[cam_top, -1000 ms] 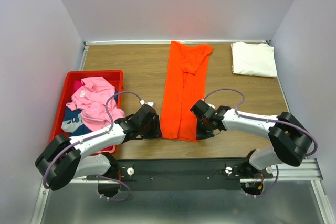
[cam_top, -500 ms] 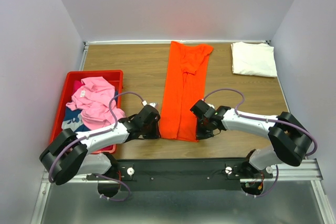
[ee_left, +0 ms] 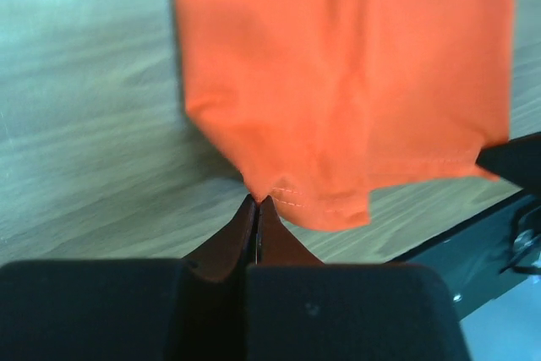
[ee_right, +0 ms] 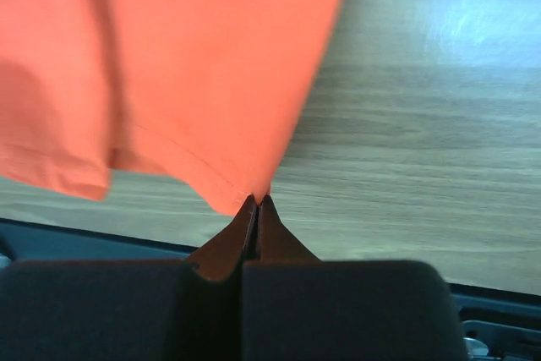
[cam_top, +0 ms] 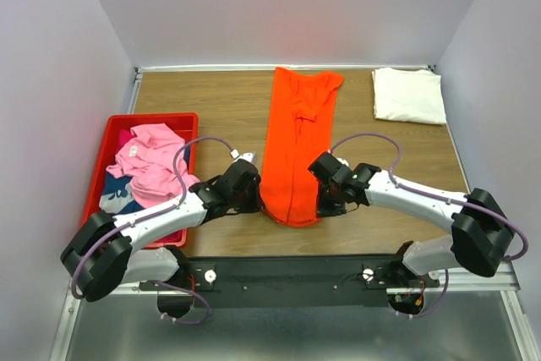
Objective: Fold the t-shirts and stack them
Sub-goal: Fold the tshirt
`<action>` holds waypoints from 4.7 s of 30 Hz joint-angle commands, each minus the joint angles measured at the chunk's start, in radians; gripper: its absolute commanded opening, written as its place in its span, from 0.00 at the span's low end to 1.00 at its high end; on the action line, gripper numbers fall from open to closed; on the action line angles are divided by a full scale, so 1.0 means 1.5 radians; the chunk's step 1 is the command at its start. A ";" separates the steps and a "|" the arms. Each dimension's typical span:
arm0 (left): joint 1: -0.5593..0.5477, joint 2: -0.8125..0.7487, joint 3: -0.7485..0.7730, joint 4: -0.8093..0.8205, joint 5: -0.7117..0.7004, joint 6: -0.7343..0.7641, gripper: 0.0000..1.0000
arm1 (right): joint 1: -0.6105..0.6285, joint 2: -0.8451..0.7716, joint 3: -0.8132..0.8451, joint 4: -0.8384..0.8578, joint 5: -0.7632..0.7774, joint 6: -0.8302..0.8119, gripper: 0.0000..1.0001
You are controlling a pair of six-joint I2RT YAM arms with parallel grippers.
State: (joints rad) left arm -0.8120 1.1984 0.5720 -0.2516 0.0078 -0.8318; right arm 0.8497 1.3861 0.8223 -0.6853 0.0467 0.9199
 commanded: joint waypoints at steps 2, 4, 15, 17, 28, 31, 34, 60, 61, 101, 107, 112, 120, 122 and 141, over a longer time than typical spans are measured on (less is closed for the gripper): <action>-0.003 0.018 0.088 -0.016 -0.054 0.015 0.00 | 0.002 -0.017 0.069 -0.048 0.087 0.008 0.00; -0.001 0.048 0.107 -0.008 -0.048 0.029 0.00 | 0.003 0.006 0.089 -0.049 0.111 -0.001 0.00; 0.038 0.151 0.215 0.007 -0.072 0.078 0.00 | -0.048 0.119 0.207 -0.049 0.187 -0.070 0.00; 0.049 0.164 0.226 0.013 -0.068 0.088 0.00 | -0.067 0.137 0.224 -0.049 0.196 -0.084 0.00; 0.117 0.280 0.338 0.055 -0.031 0.131 0.00 | -0.154 0.253 0.352 -0.046 0.230 -0.181 0.00; 0.137 0.309 0.366 0.070 -0.017 0.144 0.00 | -0.176 0.280 0.388 -0.046 0.228 -0.196 0.00; 0.161 0.344 0.411 0.079 0.013 0.157 0.00 | -0.188 0.300 0.425 -0.042 0.228 -0.217 0.00; 0.259 0.612 0.685 0.083 0.133 0.231 0.00 | -0.293 0.551 0.681 -0.041 0.188 -0.333 0.01; 0.259 0.616 0.689 0.082 0.132 0.231 0.00 | -0.295 0.557 0.687 -0.041 0.188 -0.337 0.00; 0.256 0.469 0.407 0.183 0.170 0.263 0.63 | -0.349 0.354 0.405 -0.036 -0.106 -0.373 0.76; 0.251 0.459 0.383 0.183 0.176 0.256 0.61 | -0.350 0.355 0.376 -0.018 -0.108 -0.360 0.73; 0.250 0.448 0.373 0.177 0.173 0.252 0.61 | -0.349 0.355 0.352 -0.016 -0.107 -0.341 0.65; 0.248 0.430 0.355 0.169 0.169 0.249 0.60 | -0.350 0.356 0.321 0.010 -0.102 -0.341 0.52; 0.244 0.427 0.352 0.150 0.171 0.251 0.58 | -0.349 0.356 0.315 0.013 -0.104 -0.339 0.49; 0.223 0.418 0.326 0.128 0.163 0.259 0.49 | -0.350 0.364 0.289 0.031 -0.118 -0.341 0.34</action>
State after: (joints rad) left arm -0.4725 1.8397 1.0645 -0.0525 0.2474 -0.4534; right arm 0.3271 1.9266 1.2972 -0.6495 -0.1173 0.4095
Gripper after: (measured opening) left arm 0.494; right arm 0.341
